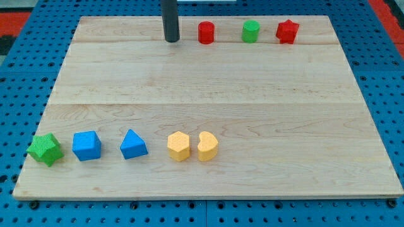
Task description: Separate the yellow heart from the hexagon
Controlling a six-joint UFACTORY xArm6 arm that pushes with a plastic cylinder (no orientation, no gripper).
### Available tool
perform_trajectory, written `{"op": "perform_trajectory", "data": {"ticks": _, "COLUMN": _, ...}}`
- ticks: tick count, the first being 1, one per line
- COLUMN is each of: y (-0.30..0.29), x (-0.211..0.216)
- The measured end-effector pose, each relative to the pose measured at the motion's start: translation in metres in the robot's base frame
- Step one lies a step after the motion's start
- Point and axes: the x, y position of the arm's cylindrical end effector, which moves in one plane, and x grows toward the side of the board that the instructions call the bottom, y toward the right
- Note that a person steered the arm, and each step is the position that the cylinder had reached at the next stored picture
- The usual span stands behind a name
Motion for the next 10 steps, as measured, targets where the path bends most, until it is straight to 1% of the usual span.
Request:
{"op": "perform_trajectory", "data": {"ticks": 1, "y": 0.056, "x": 0.006}}
{"op": "perform_trajectory", "data": {"ticks": 2, "y": 0.087, "x": 0.020}}
{"op": "perform_trajectory", "data": {"ticks": 3, "y": 0.098, "x": 0.070}}
{"op": "perform_trajectory", "data": {"ticks": 4, "y": 0.166, "x": 0.197}}
{"op": "perform_trajectory", "data": {"ticks": 5, "y": 0.156, "x": 0.325}}
{"op": "perform_trajectory", "data": {"ticks": 6, "y": 0.073, "x": 0.326}}
{"op": "perform_trajectory", "data": {"ticks": 7, "y": 0.064, "x": 0.230}}
{"op": "perform_trajectory", "data": {"ticks": 8, "y": 0.031, "x": 0.159}}
{"op": "perform_trajectory", "data": {"ticks": 9, "y": -0.015, "x": 0.119}}
{"op": "perform_trajectory", "data": {"ticks": 10, "y": -0.051, "x": 0.101}}
